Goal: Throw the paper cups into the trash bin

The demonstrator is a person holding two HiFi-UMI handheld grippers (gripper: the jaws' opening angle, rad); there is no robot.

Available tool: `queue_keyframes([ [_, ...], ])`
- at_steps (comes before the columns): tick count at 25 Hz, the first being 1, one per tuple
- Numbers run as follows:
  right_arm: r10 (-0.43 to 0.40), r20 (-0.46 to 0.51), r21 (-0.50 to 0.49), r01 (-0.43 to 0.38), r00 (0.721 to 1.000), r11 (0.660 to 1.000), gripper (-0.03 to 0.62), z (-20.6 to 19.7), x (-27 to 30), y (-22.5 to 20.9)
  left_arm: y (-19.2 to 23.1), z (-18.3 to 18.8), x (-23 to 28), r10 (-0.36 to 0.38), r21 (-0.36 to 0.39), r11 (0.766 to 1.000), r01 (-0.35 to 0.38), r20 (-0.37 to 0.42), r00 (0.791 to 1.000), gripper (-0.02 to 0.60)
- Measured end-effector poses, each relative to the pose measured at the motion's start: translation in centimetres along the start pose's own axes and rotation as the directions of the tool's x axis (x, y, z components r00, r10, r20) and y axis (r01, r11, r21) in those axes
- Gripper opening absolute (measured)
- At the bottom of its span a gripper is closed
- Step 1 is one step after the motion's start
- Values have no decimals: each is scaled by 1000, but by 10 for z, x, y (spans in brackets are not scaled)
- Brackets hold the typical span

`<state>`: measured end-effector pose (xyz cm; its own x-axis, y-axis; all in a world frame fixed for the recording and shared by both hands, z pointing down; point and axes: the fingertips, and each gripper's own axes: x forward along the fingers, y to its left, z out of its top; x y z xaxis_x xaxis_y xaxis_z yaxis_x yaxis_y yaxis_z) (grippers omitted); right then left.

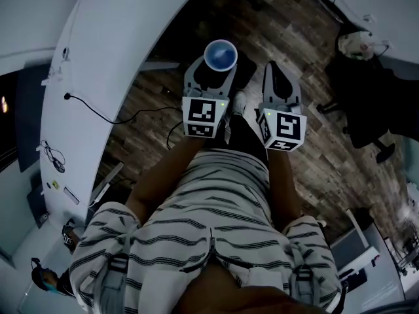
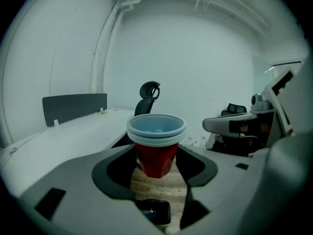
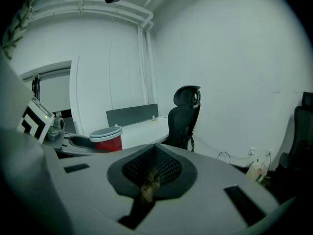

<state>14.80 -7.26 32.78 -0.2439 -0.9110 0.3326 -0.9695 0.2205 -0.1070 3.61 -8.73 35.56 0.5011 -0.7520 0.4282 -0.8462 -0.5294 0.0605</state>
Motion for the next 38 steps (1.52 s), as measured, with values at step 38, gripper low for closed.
queue_keyframes([
  [38, 52, -313, 121, -14, 948, 993, 9, -223, 36, -3, -15, -235, 91, -18, -64, 998, -7, -369, 929, 273],
])
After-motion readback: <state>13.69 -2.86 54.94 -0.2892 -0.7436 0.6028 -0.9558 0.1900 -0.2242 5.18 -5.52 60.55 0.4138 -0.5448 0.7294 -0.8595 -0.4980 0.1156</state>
